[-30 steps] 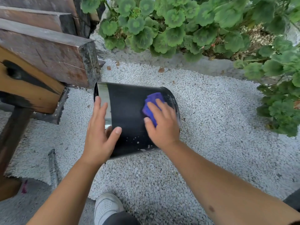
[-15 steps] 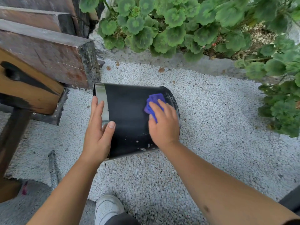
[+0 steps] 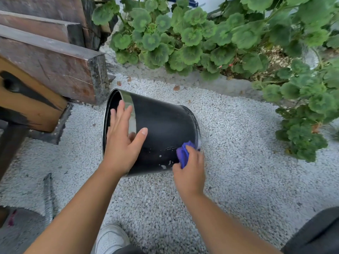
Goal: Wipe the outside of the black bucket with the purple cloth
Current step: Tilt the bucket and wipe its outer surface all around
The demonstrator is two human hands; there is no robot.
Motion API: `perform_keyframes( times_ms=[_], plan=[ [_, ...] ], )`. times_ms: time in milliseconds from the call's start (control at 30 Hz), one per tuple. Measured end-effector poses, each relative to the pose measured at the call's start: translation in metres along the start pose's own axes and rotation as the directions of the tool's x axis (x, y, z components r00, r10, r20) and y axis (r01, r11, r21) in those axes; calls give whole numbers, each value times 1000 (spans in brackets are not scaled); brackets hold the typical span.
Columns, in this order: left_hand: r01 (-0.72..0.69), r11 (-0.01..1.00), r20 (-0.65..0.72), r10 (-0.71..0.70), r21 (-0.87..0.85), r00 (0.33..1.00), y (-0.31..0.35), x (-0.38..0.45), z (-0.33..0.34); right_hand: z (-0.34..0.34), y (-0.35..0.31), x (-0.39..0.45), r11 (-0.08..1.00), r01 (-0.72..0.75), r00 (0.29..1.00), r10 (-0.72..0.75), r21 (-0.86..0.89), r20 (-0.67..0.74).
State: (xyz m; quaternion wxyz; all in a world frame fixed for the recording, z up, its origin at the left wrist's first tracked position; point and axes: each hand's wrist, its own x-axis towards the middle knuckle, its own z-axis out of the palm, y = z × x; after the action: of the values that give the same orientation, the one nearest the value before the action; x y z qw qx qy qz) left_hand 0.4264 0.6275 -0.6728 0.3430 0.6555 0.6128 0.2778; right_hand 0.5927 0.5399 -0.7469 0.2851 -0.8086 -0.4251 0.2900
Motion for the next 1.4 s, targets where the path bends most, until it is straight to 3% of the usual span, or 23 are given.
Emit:
perform_keyframes(
  times_ms=[67,100,167,267,367,400,433,500,533,567,667,733,800,867,933,1033,1100,1167,1200,1233,1300,1400],
  plan=[
    [-3,1000,-20,3,11,1000,-2,2,-1,1,-8,-11,953,-188,982,183,236,43],
    [-5,1000,-31,5,14,1000,-2,2,-1,-1,-17,-11,864,-274,958,284,422,41],
    [-2,1000,-43,1,-15,999,-1,3,0,-9,-42,-1,631,-308,911,412,712,29],
    [0,1000,-31,0,10,1000,0,2,-1,-25,-80,29,365,-252,914,395,896,96],
    [-31,998,-36,33,58,999,-1,1,-2,-31,-106,51,205,-290,929,296,935,223],
    [-38,998,-35,40,55,999,-1,0,-3,-28,-109,52,219,-325,928,259,920,266],
    [-43,998,-33,45,53,998,-2,0,-3,-23,-109,52,309,-356,927,237,882,291],
    [-48,997,-32,50,57,998,-2,1,-3,-16,-101,45,716,-275,961,182,642,208],
    [-48,997,-34,50,62,998,-2,1,-3,-11,-92,42,875,-174,982,123,451,141],
    [-48,997,-37,50,65,998,-3,0,-3,-6,-84,39,949,-100,993,76,298,89],
    [-41,997,-33,44,62,999,-4,0,-4,-2,-73,34,954,66,998,-66,292,-13],
    [-40,998,-33,42,56,999,-4,0,-4,-2,-70,31,927,168,984,-177,335,-3],
    [-55,997,-40,57,60,998,-5,1,-3,-3,-72,25,920,161,979,-195,357,63],
    [-63,996,-42,65,55,997,-6,1,-3,0,-76,18,952,184,970,-216,246,110],
    [-61,997,-36,63,42,997,-7,1,-3,6,-81,13,966,243,966,-249,87,64],
    [-68,998,-40,69,13,997,-8,-1,-4,10,-82,21,949,301,953,-297,93,-54],
    [-69,998,-41,69,8,997,-8,-1,-5,5,-79,29,940,178,984,-169,292,-54],
    [-66,998,-34,66,0,997,-7,-2,-5,-7,-86,37,765,-69,997,74,641,19],
    [-68,998,-31,68,-9,997,-6,-2,-4,-11,-92,39,659,-123,989,142,742,37],
    [-72,997,-29,71,-19,997,-5,-2,-4,-12,-99,39,646,-93,991,135,757,6],
    [-86,996,-31,85,-29,996,-4,0,-2,-11,-118,27,698,37,999,-20,715,-33],
    [-122,991,-30,120,-52,992,-6,3,-2,11,-130,8,878,355,934,-351,320,-71]
  ],
)
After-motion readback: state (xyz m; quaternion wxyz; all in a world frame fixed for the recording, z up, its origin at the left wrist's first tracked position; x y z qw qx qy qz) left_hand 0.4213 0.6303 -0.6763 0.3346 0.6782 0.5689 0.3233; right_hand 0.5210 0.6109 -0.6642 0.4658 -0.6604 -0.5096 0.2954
